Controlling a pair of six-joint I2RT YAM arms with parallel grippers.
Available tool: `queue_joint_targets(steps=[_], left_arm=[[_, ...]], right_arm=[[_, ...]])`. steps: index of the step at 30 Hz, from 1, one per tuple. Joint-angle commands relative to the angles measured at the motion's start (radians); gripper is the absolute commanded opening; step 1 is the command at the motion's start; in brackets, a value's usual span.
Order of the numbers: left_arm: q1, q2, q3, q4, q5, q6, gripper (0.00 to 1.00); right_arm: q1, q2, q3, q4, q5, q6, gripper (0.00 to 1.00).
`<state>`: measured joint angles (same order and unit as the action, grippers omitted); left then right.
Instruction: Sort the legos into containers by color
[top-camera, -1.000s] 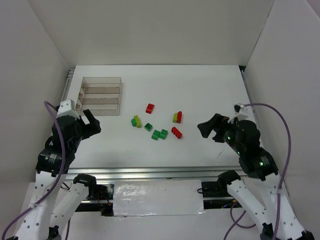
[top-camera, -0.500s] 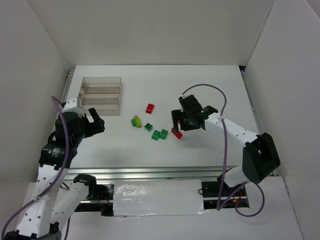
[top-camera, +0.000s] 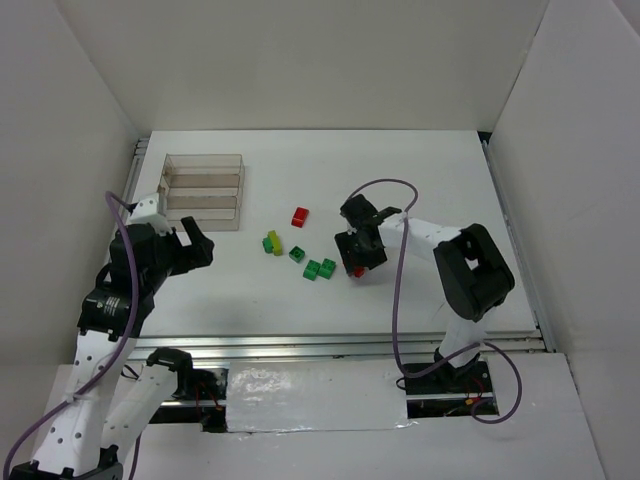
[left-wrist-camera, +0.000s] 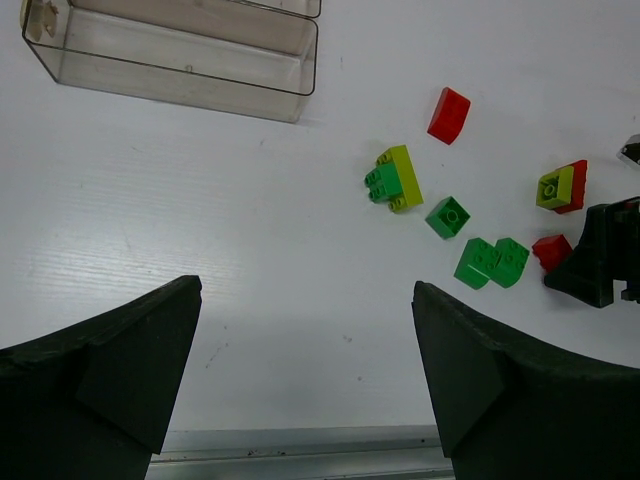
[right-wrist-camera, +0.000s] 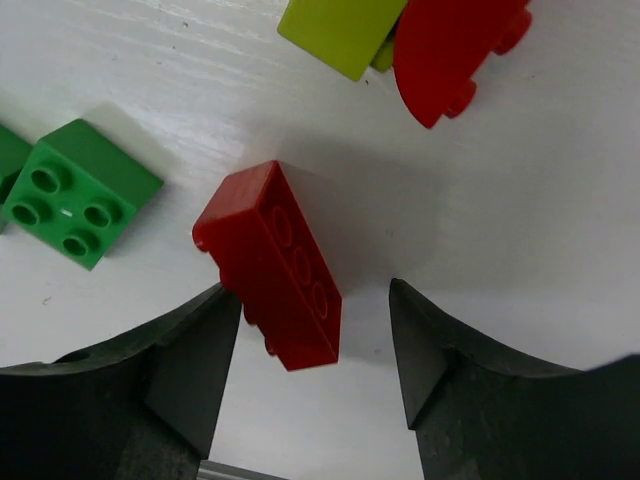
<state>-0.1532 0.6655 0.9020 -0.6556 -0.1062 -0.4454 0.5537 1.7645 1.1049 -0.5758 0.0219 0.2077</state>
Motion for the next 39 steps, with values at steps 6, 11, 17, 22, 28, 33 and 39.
queue_joint_targets(steps=[6,11,17,22,28,33,39], left_arm=[[0.004,0.005,-0.003,0.047,0.026,0.024,0.99],[0.004,0.013,-0.002,0.048,0.036,0.024,1.00],[0.003,0.046,0.012,0.105,0.361,0.001,1.00],[-0.040,0.057,-0.092,0.452,0.838,-0.179,1.00],[-0.201,0.082,-0.106,0.691,0.925,-0.272,0.99],[-0.328,0.103,-0.124,0.781,0.908,-0.289,0.95],[-0.359,0.120,-0.106,0.766,0.901,-0.276,0.78]], right_arm=[[0.003,0.049,0.056,0.060,0.010,-0.005,0.29],[0.003,-0.035,0.021,0.050,0.012,0.038,0.02],[0.040,-0.404,-0.173,0.280,-0.355,0.104,0.02],[0.064,-0.585,-0.341,0.576,-0.746,0.240,0.01],[0.161,-0.675,-0.367,0.882,-0.936,0.389,0.01],[0.236,-0.669,-0.326,0.992,-0.967,0.421,0.01],[0.256,-0.662,-0.307,1.062,-0.990,0.444,0.02]])
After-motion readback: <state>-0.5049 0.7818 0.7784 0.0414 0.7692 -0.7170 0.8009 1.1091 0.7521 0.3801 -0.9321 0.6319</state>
